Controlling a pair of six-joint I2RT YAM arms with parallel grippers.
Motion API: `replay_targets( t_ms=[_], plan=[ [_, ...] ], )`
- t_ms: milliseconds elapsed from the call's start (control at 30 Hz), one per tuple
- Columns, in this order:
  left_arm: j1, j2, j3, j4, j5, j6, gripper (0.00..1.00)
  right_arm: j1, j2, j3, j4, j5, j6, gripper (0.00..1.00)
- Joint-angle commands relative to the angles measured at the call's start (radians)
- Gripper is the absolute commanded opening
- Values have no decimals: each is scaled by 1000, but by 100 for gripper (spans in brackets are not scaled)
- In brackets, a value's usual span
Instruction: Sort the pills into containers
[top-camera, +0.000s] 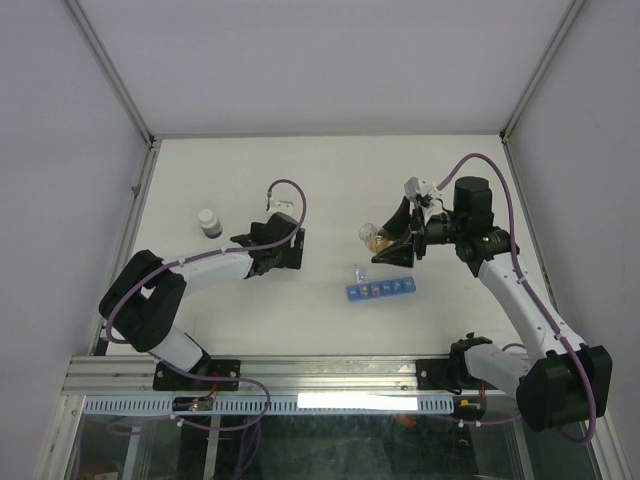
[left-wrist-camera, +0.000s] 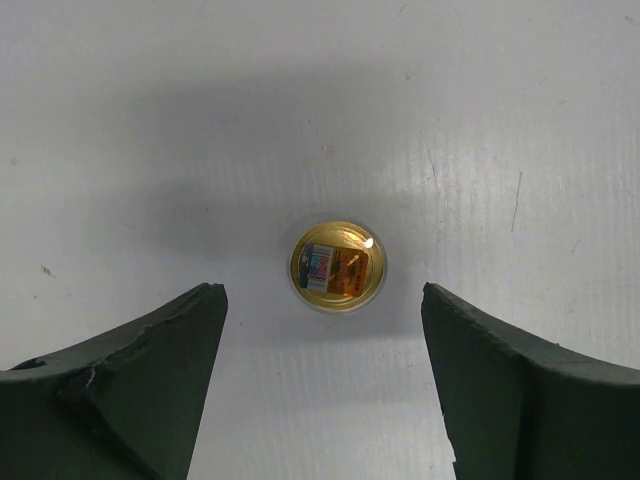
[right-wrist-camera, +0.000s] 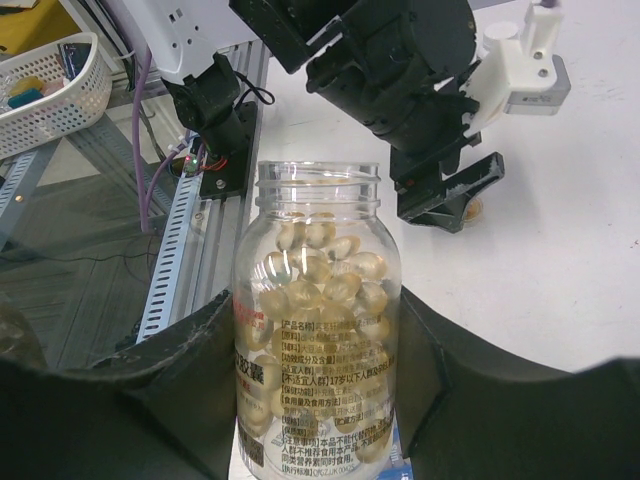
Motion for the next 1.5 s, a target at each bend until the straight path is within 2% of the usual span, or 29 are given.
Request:
replay_targets(
  t_ms=[0, 333, 967, 1233, 1333, 1467],
  plan=[
    [12, 45, 81, -20, -31, 23, 79, -8, -23, 5, 46, -36, 5, 0],
    [12, 122, 132, -38, -18, 42, 60, -8, -19, 3, 48, -37, 4, 0],
    [12, 133, 134, -42, 20, 39, 45, -11, -19, -1, 51, -39, 4, 0],
    [13, 135, 143, -42, 22, 46, 42, -12, -22, -3, 52, -40, 4, 0],
    [13, 140, 146, -43, 17, 46, 51, -13, -21, -3, 52, -43, 4, 0],
    [12, 145, 148, -43, 7, 45, 53, -14, -22, -3, 52, -44, 4, 0]
  ],
)
